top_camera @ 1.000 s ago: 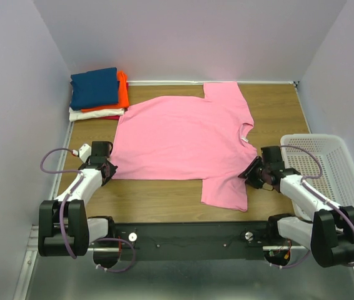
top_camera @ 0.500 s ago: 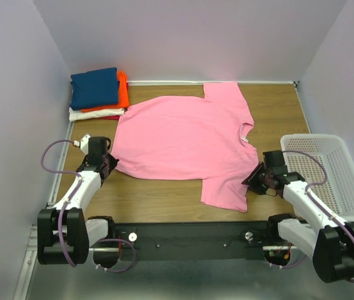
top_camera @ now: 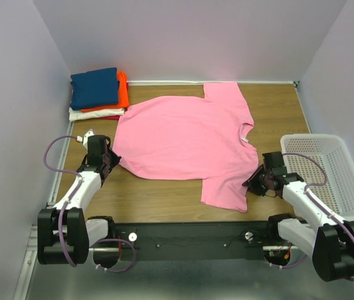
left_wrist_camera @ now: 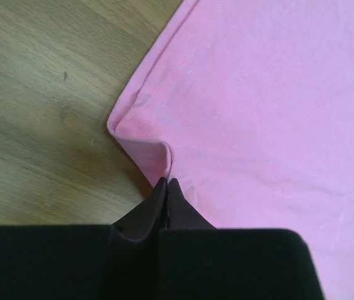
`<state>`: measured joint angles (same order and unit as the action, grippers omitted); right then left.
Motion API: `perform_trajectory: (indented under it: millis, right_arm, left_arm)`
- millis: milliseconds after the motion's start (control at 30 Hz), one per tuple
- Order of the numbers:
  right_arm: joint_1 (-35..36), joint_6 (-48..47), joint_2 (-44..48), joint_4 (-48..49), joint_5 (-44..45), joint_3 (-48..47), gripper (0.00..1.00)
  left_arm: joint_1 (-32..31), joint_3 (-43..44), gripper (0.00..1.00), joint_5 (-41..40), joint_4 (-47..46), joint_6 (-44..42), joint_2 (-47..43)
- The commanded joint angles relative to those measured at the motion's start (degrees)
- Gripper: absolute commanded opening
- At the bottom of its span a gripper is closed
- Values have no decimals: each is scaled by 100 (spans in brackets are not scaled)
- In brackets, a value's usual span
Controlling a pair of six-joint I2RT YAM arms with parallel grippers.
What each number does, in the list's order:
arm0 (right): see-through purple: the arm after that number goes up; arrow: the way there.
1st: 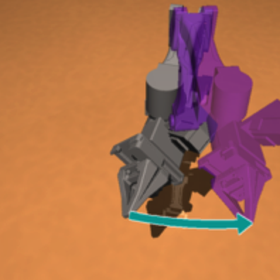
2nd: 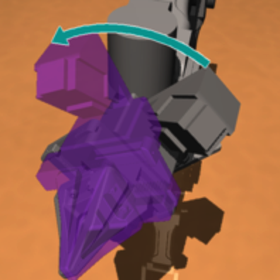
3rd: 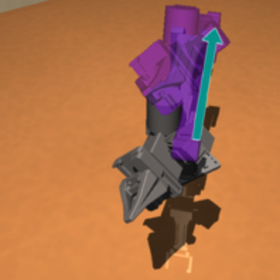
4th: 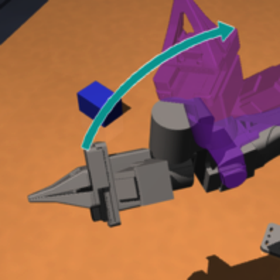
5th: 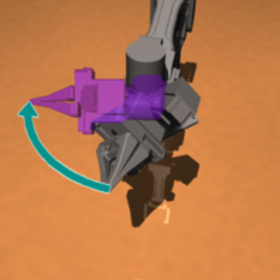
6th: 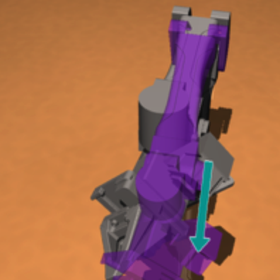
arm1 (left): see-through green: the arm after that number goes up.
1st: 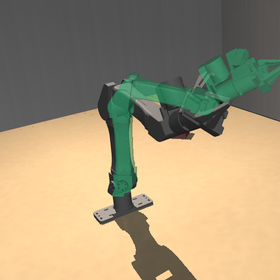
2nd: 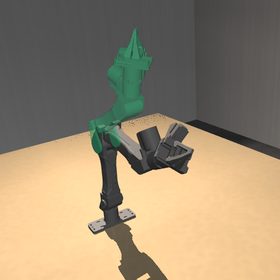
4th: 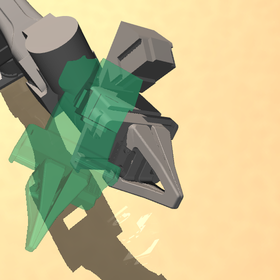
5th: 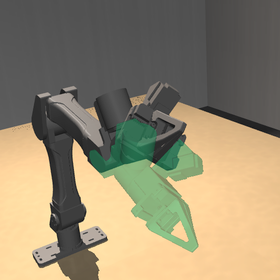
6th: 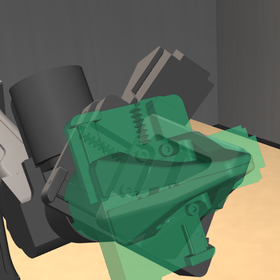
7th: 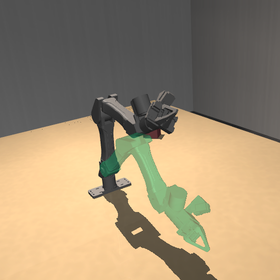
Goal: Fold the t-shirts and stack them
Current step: Flatten the tshirt out, then fold the tshirt
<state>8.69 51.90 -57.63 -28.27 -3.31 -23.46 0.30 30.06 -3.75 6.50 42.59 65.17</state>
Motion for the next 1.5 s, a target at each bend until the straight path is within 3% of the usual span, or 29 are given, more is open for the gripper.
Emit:
perform_trajectory:
  millis: [0,167,500,533,667,700,1033,1467]
  right_arm:
    - [1,-180,338,-231,-108,237,39]
    - [-7,-206,560,-565,-73,237,40]
    - [-7,-171,-117,-161,146,70,37]
    - [-7,-171,-143,-126,155,35,35]
    - [-7,-302,-153,-161,-10,-202,2]
    - [1,-355,-39,-196,-99,-229,0]
    - [-7,-435,1472,-1830,93,-966,0]
    - [-7,-409,2378,-3044,551,-1890,0]
  left_arm:
    - [41,-115,0,225,-211,-137,14]
    - [67,-115,0,304,-325,-146,92]
    - [102,-115,0,348,-431,-198,216]
    - [111,-115,0,348,-431,-207,207]
    - [137,-150,0,514,-431,-207,190]
    - [137,-150,0,533,-404,-207,181]
    - [304,-220,0,489,-9,-111,-267]
    - [375,-89,0,752,966,285,-1356]
